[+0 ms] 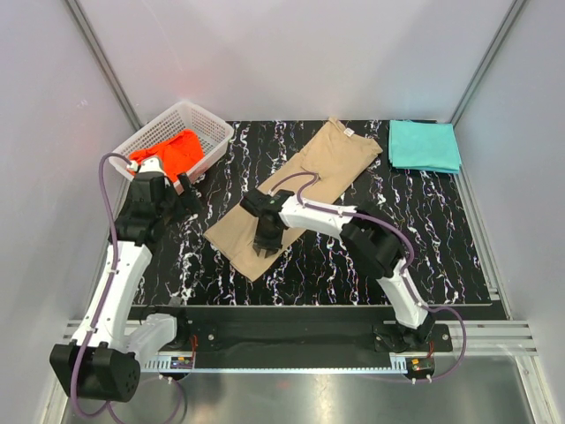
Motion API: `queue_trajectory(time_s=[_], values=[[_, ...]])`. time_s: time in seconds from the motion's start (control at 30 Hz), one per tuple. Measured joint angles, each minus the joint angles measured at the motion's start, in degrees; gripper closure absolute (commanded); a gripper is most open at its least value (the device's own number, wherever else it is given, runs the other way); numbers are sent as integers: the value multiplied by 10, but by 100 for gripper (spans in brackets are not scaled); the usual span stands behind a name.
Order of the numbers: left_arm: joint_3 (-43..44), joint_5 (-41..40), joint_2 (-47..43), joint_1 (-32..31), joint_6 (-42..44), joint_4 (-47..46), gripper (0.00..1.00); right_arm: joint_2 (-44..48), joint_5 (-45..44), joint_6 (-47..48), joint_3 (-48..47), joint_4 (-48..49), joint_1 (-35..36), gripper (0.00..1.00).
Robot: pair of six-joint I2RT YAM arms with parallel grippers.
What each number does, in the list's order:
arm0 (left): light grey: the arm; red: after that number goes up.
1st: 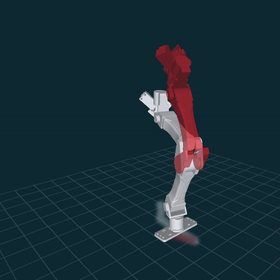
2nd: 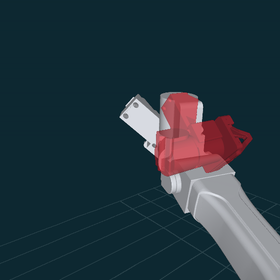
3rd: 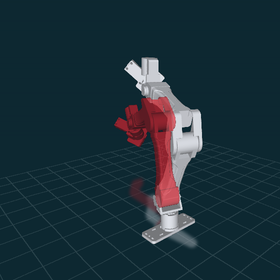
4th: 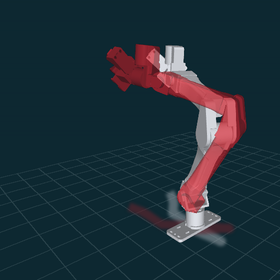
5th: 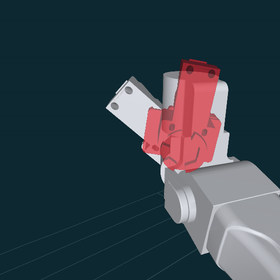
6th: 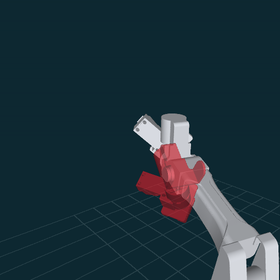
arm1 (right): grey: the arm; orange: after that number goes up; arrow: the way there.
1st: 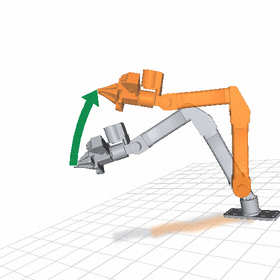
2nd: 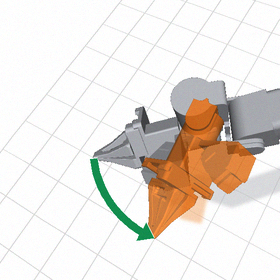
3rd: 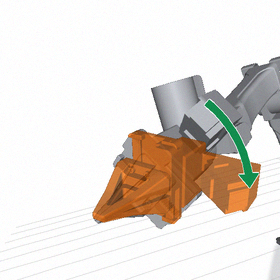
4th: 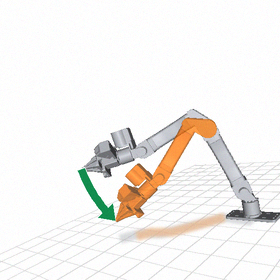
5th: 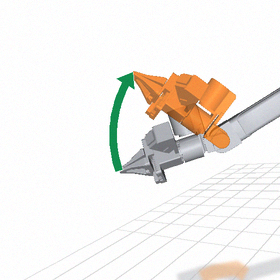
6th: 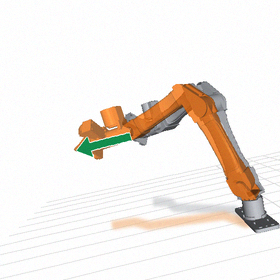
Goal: Fold and stack the t-shirts
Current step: Fold the tshirt
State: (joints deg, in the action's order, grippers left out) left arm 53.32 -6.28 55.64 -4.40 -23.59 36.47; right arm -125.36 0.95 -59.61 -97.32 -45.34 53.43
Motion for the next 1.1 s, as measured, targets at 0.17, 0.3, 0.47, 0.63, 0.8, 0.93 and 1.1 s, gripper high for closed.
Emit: queue_trajectory(time_s=[0.17,0.3,0.47,0.63,0.8,0.93,1.1], values=[[0,24,1,30,-16,0,1,-13,-24,6,-31,-27,25,71],[0,52,6,38,-25,-1,1,-13,-35,21,-40,-39,37,71],[0,77,24,40,-26,-1,1,-7,-35,33,-5,-39,45,71],[-6,124,31,40,-23,-12,1,21,-35,46,41,-23,46,71],[-20,179,46,40,-9,-26,3,76,-35,61,126,-2,47,72],[-56,209,48,31,0,-28,4,145,-34,66,229,12,49,72],[-105,204,28,-53,-6,-16,5,236,-29,67,347,9,53,69]])
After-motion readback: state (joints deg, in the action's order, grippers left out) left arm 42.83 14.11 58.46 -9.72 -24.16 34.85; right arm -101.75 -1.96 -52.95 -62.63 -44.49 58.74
